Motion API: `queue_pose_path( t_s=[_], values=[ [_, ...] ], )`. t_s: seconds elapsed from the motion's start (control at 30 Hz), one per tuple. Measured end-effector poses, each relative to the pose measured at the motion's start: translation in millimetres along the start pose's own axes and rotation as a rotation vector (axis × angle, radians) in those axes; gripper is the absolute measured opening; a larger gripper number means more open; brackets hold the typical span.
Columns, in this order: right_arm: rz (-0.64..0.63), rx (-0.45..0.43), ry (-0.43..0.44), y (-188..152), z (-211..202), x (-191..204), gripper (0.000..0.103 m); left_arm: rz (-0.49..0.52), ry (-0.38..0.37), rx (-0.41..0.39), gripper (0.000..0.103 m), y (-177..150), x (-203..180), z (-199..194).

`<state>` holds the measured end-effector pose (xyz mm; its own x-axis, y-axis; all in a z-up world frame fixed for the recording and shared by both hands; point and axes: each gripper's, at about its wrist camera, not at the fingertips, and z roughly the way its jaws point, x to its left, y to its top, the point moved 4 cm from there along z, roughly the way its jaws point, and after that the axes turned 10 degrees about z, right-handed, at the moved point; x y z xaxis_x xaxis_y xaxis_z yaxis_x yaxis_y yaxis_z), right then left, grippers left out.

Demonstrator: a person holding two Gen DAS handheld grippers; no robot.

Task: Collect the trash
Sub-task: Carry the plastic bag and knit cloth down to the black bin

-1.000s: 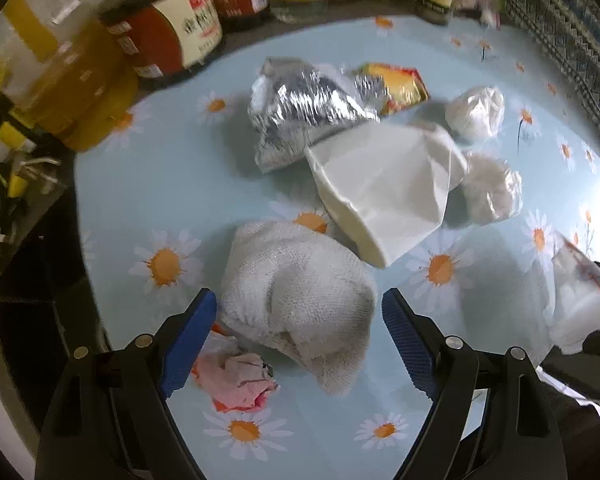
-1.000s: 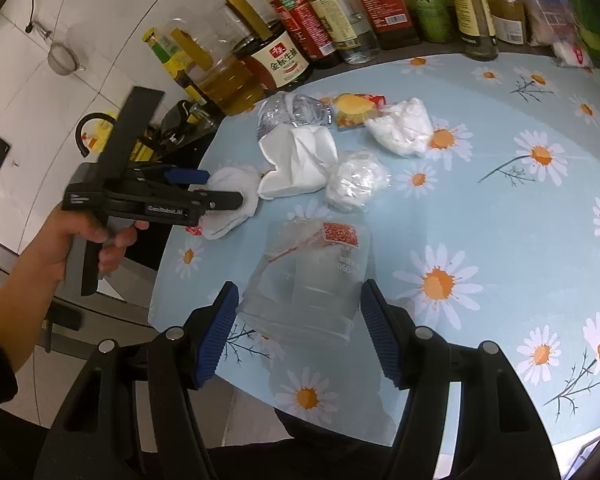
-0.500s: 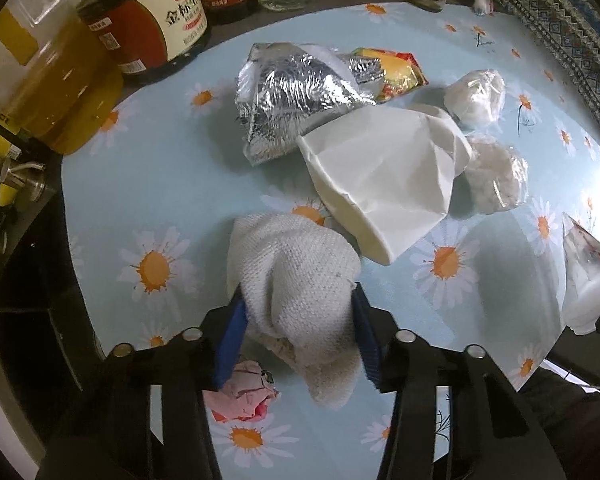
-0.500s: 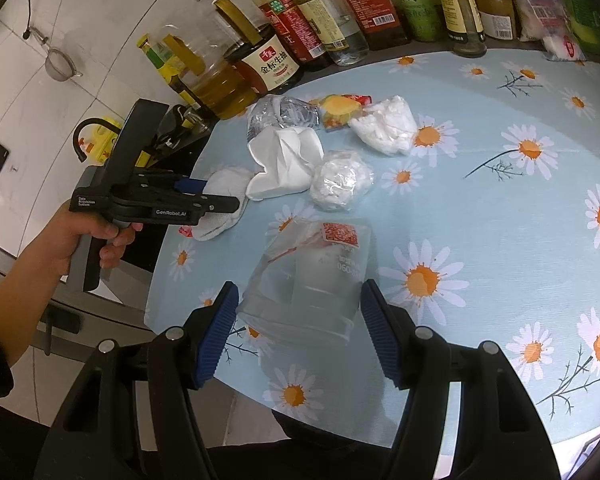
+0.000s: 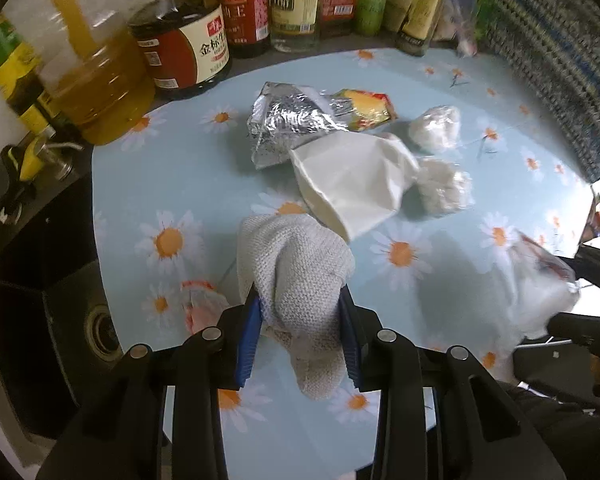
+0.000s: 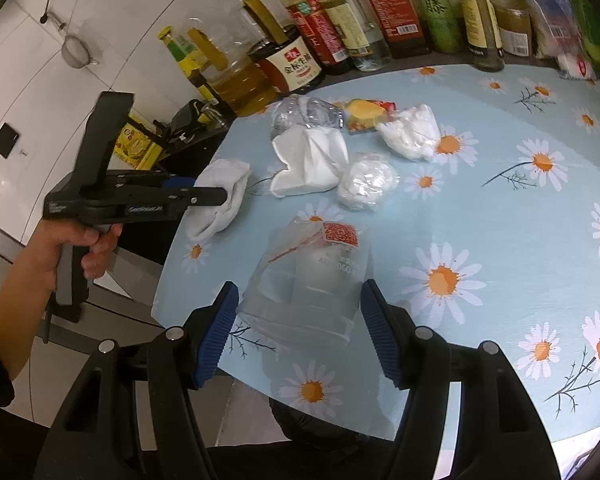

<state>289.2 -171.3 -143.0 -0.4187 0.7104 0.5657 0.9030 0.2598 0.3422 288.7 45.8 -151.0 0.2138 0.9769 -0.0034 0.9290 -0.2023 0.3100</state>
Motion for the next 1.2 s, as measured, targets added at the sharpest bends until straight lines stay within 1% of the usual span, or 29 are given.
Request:
queue_pose_path(
  t_s=[0.13,0.17,0.3,0.43,0.6,0.77,0.97,1.2],
  values=[
    [-0.030,0.001,-0.007,-5,-1,13,0.063,-0.040,-0.032,-0.043,0.034,-17,-11,-14],
    [-0.035,0.003,-0.008,-6,-1,15,0.063,-0.042,-0.037,-0.051,0.034,-16,-14,-12],
    [-0.074,0.005,-0.018,-14,-2,27,0.063,-0.071,-0.098,-0.100,0.034,-33,-29,-24],
    [-0.096,0.009,-0.021,-24,-3,38,0.063,-0.094,-0.122,-0.134,0.034,-53,-39,-33],
    [-0.113,0.020,-0.032,-39,-3,48,0.063,-0.157,-0.156,-0.174,0.034,-84,-49,-40],
    [-0.130,0.035,-0.026,-55,-1,60,0.063,-0.184,-0.149,-0.196,0.034,-112,-60,-45],
    [-0.195,0.059,-0.038,-84,4,77,0.063,-0.231,-0.187,-0.200,0.034,-149,-73,-42],
    [-0.200,0.123,-0.046,-119,21,87,0.063,-0.282,-0.229,-0.187,0.034,-191,-83,-39]
  ],
)
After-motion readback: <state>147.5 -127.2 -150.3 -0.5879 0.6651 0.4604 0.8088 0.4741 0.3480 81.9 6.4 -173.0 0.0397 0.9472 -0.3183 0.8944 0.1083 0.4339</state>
